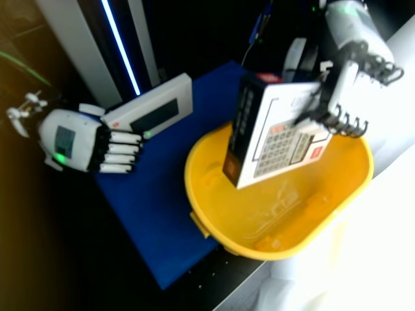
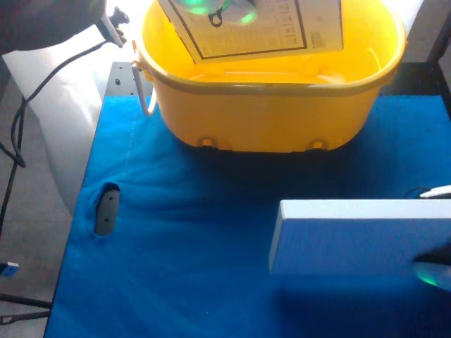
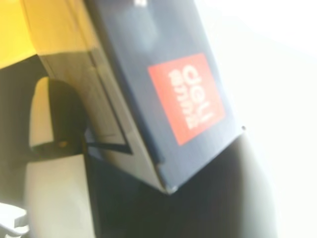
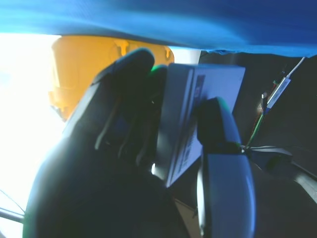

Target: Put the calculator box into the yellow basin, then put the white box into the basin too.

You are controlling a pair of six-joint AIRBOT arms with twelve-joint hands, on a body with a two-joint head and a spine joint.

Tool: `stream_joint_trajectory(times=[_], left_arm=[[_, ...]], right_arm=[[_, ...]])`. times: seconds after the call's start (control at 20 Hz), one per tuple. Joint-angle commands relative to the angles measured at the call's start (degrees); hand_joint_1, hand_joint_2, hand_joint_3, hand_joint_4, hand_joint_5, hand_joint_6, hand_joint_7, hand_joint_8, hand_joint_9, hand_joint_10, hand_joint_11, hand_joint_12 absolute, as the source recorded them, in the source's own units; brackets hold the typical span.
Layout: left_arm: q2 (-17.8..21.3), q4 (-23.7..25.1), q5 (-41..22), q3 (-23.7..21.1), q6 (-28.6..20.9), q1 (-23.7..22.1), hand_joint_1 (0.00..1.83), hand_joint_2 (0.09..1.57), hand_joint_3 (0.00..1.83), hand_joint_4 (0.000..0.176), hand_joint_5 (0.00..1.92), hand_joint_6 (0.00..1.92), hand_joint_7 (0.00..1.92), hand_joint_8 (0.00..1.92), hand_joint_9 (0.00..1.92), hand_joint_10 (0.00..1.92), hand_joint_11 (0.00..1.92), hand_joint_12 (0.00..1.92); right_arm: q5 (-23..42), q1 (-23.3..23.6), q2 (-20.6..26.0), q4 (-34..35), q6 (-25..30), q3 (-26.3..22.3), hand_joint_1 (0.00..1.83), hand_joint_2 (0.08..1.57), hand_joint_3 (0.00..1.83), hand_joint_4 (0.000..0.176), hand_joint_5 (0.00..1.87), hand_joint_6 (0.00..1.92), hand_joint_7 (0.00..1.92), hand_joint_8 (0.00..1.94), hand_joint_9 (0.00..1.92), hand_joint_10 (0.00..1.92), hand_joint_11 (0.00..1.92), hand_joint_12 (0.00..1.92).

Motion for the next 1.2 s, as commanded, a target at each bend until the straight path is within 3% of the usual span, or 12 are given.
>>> stream_joint_trajectory(times=[0.0, 0.15, 0.2, 0.3, 0.5, 0.6, 0.65, 0.75, 0.95, 1.05, 1.1, 1.15], left_arm=[[-0.2, -1.7, -5.6, 0.2, 0.8, -1.2, 1.2, 1.23, 0.01, 0.0, 0.81, 1.3, 0.7, 1.37, 0.49, 1.24, 0.13, 1.84], [-0.2, -4.4, -4.2, 0.4, 4.3, -0.8, 1.12, 1.28, 0.0, 0.025, 0.7, 1.46, 0.66, 1.44, 0.37, 1.22, 0.05, 1.92], [-0.2, -5.2, -4.1, 0.8, 4.3, -0.2, 1.09, 1.18, 0.0, 0.0, 0.5, 1.01, 0.45, 1.02, 0.23, 1.26, 0.02, 1.92], [-0.2, -6.1, -3.9, 1.4, 4.3, 0.3, 1.0, 1.1, 0.0, 0.0, 0.44, 0.68, 0.36, 0.65, 0.11, 1.11, 0.0, 1.84], [-0.4, -7.1, -3.6, 2.2, 4.4, 0.7, 0.87, 1.02, 0.0, 0.048, 0.42, 0.14, 0.34, 0.06, 0.04, 0.62, 0.0, 1.28], [-0.7, -7.6, -3.5, 2.7, 4.4, 0.8, 0.78, 0.99, 0.0, 0.072, 0.37, 0.05, 0.26, 0.01, 0.03, 0.37, 0.0, 0.96], [-0.8, -7.8, -3.5, 2.8, 4.4, 0.9, 0.76, 0.98, 0.0, 0.075, 0.37, 0.03, 0.25, 0.0, 0.04, 0.31, 0.0, 0.91], [-0.7, -8.8, -4.7, 2.7, 4.4, 1.1, 0.73, 0.98, 0.0, 0.082, 0.32, 0.01, 0.18, 0.0, 0.03, 0.18, 0.0, 0.53], [3.5, -12.9, -14.0, -1.2, 4.1, 1.6, 0.6, 1.01, 0.0, 0.087, 0.34, 0.0, 0.21, 0.0, 0.09, 0.15, 0.0, 0.91], [6.7, -13.0, -19.5, -4.3, 3.3, 0.5, 0.54, 1.08, 0.0, 0.03, 0.39, 0.01, 0.29, 0.01, 0.19, 0.1, 0.0, 0.96], [8.0, -12.9, -21.9, -5.6, 3.3, -0.5, 0.53, 1.1, 0.0, 0.027, 0.42, 0.02, 0.31, 0.01, 0.23, 0.1, 0.0, 1.04], [9.2, -12.2, -23.9, -6.6, 3.3, -1.9, 0.49, 1.11, 0.01, 0.051, 0.48, 0.03, 0.33, 0.01, 0.22, 0.07, 0.0, 0.92]], right_arm=[[-7.0, 1.0, 0.0, -1.3, 0.8, 0.2, 1.36, 1.15, 0.0, 0.0, 0.9, 1.17, 0.88, 1.06, 0.85, 1.28, 0.73, 1.43], [-7.2, 3.0, 0.5, -3.3, 0.8, 0.2, 1.36, 1.15, 0.0, 0.0, 0.89, 1.18, 0.87, 1.07, 0.84, 1.3, 0.75, 1.41], [-7.5, 4.6, 0.9, -4.9, 0.9, 0.2, 1.36, 1.15, 0.0, 0.0, 0.89, 1.15, 0.87, 1.1, 0.85, 1.31, 0.75, 1.41], [-8.8, 7.1, 2.1, -6.7, 0.9, 0.2, 1.36, 1.14, 0.0, 0.0, 0.9, 1.1, 0.91, 1.08, 0.86, 1.3, 0.75, 1.41], [-10.6, 9.3, 3.5, -7.7, 0.8, 0.2, 1.18, 1.19, 0.0, 0.019, 0.81, 1.26, 0.9, 1.16, 0.87, 1.04, 0.72, 1.45], [-12.7, 9.6, 3.8, -7.7, 0.8, 0.3, 1.18, 1.19, 0.0, 0.012, 0.85, 1.16, 0.84, 1.3, 0.81, 1.18, 0.69, 1.55], [-13.5, 9.6, 3.9, -7.7, 0.8, 0.3, 1.2, 1.15, 0.0, 0.02, 0.95, 1.04, 0.93, 1.13, 0.87, 1.11, 0.74, 1.46], [-14.5, 10.1, 4.3, -7.7, 0.8, 0.3, 1.37, 1.11, 0.0, 0.0, 0.94, 1.11, 1.0, 0.92, 0.9, 1.13, 0.75, 1.2], [-16.5, 11.9, 5.2, -7.7, 0.8, 0.2, 1.36, 1.14, 0.0, 0.0, 0.94, 1.14, 0.93, 1.02, 0.83, 1.2, 0.67, 1.11], [-17.4, 12.4, 5.5, -7.7, 0.8, 0.2, 1.35, 1.16, 0.0, 0.0, 0.94, 1.2, 0.84, 1.07, 0.76, 1.26, 0.66, 1.11], [-17.6, 12.4, 5.6, -7.7, 0.8, 0.1, 1.36, 1.14, 0.0, 0.0, 0.94, 1.15, 0.91, 1.03, 0.82, 1.22, 0.67, 1.12], [-17.7, 12.5, 5.8, -7.7, 0.8, -0.1, 1.36, 1.13, 0.0, 0.0, 0.93, 1.13, 0.95, 1.01, 0.84, 1.2, 0.67, 1.12]])
